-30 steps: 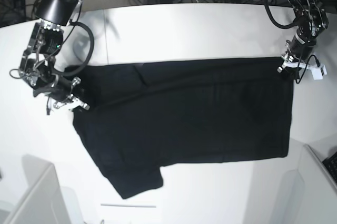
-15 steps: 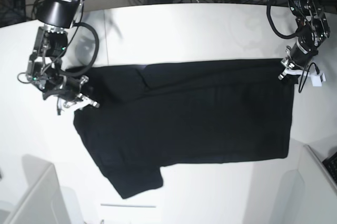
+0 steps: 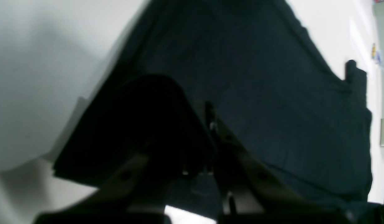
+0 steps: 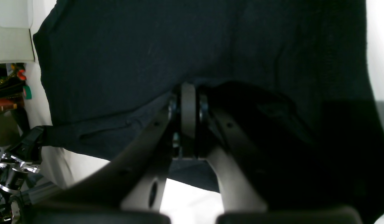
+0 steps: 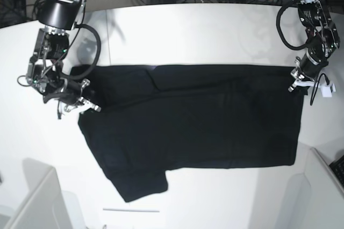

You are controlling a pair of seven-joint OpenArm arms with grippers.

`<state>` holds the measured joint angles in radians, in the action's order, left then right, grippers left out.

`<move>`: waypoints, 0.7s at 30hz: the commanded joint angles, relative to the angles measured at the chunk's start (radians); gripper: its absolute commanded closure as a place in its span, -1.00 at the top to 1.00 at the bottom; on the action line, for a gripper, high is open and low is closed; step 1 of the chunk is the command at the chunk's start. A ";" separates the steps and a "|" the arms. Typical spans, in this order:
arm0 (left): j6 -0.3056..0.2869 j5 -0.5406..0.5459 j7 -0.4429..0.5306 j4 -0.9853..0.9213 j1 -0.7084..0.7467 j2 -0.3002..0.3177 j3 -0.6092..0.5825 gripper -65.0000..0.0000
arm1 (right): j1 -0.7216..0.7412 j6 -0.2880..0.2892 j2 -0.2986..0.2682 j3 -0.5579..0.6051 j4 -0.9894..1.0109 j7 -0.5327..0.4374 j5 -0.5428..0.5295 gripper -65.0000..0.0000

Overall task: Fold the T-shirt properly
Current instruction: 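Lay the shirt back down flat, holding both shoulder corners, then open both grippers and release the shoulder corners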

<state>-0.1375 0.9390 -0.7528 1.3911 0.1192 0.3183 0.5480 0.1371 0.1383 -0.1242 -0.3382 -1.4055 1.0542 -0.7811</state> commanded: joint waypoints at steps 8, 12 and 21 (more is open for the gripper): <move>-0.007 0.013 0.016 0.014 -0.022 0.017 0.005 -0.76 | 0.022 0.004 -0.012 -0.002 -0.014 -0.010 -0.019 -1.00; -0.007 0.013 0.014 -0.016 -0.056 0.017 0.011 -0.30 | 0.022 0.004 -0.007 -0.003 -0.014 -0.012 -0.019 -0.51; -0.007 0.016 0.014 -0.126 -0.194 0.017 0.013 0.11 | -0.020 0.004 -0.015 -0.058 -0.034 -0.127 -0.021 -0.13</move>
<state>-0.1368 0.9363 -0.7528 1.2453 -0.0559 0.3161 0.5549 0.1047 0.1383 -0.1253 -0.3882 -1.4189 0.9432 -0.7868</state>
